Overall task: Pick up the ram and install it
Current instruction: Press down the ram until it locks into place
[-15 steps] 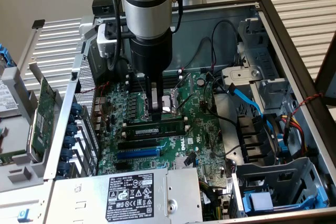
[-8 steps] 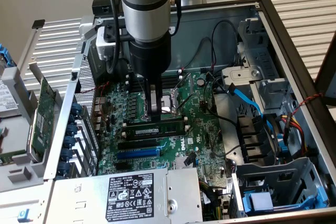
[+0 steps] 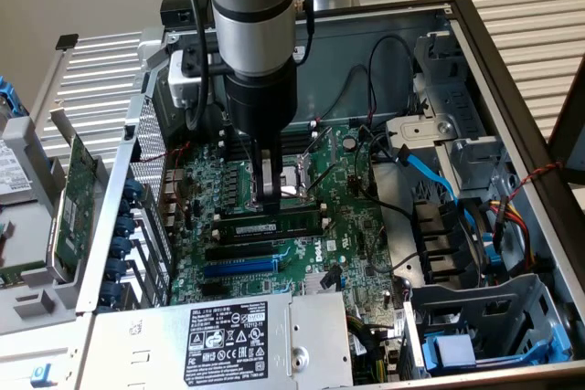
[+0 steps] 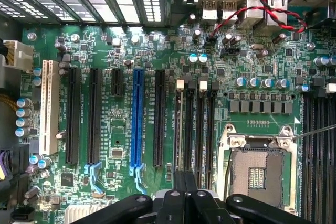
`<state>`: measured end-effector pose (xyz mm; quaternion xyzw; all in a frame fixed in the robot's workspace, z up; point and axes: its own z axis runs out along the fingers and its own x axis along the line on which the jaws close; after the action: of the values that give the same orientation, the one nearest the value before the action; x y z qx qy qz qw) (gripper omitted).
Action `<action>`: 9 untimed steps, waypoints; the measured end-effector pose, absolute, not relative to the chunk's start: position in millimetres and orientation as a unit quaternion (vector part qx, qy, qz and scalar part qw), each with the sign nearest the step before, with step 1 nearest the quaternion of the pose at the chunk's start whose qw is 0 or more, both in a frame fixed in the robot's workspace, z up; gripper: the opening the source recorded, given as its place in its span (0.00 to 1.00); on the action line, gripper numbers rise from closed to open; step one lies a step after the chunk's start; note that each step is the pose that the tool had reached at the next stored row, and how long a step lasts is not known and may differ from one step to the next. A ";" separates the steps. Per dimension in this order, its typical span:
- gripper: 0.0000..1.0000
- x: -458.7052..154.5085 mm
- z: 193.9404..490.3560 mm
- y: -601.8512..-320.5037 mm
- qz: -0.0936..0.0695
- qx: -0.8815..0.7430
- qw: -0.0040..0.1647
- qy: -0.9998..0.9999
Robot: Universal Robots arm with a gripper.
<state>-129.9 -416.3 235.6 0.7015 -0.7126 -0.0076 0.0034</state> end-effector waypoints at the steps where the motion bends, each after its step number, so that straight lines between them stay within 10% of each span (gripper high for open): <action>1: 0.11 -130.0 235.4 -416.3 -0.007 0.702 0.003 -0.713; 9: 0.11 -130.0 232.7 -416.3 -0.002 0.702 -0.001 -0.712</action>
<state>-130.0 -416.3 232.7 0.7023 -0.7119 -0.0024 -0.0009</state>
